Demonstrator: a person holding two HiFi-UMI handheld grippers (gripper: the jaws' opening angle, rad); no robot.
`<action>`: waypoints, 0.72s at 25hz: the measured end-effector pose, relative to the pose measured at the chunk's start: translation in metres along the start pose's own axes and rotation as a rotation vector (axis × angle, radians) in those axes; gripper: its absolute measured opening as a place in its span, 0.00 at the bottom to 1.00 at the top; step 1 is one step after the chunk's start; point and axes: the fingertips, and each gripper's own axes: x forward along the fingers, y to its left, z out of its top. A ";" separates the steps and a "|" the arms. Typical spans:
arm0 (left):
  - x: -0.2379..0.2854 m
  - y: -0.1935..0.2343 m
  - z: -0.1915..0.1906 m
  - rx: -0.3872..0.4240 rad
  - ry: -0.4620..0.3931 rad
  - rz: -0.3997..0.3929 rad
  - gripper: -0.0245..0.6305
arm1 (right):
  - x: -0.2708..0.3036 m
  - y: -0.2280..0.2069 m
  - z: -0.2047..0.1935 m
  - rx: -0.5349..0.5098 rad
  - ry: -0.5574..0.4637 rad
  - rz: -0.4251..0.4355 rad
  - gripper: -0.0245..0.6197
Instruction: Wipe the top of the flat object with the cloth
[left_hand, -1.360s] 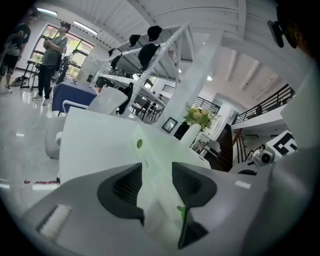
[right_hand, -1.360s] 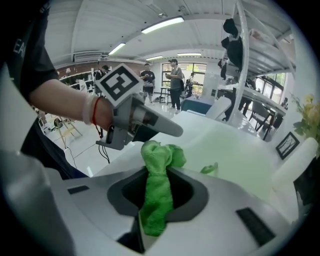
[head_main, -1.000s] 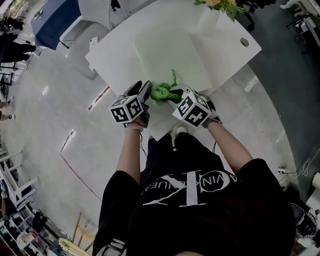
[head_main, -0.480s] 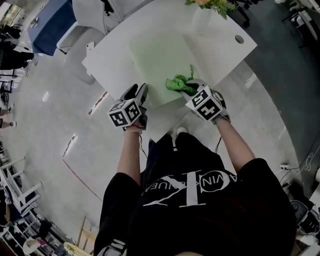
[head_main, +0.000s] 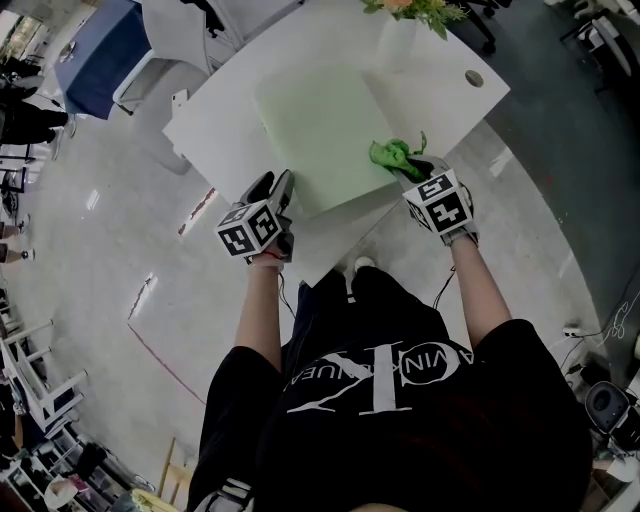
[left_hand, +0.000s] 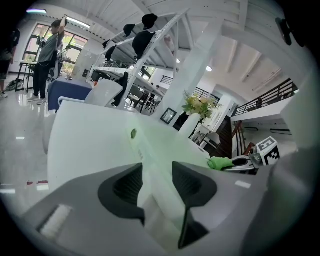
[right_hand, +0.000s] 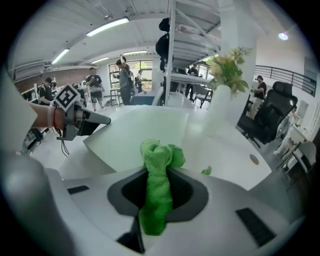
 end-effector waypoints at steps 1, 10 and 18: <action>0.000 0.000 0.000 0.000 0.000 0.000 0.33 | -0.001 -0.004 -0.002 0.013 -0.001 -0.011 0.14; 0.000 0.000 -0.003 -0.016 -0.004 0.003 0.33 | -0.006 -0.020 -0.014 0.140 -0.022 -0.034 0.14; -0.015 0.016 0.015 -0.013 -0.121 0.019 0.19 | -0.027 -0.076 -0.032 0.237 -0.040 -0.260 0.14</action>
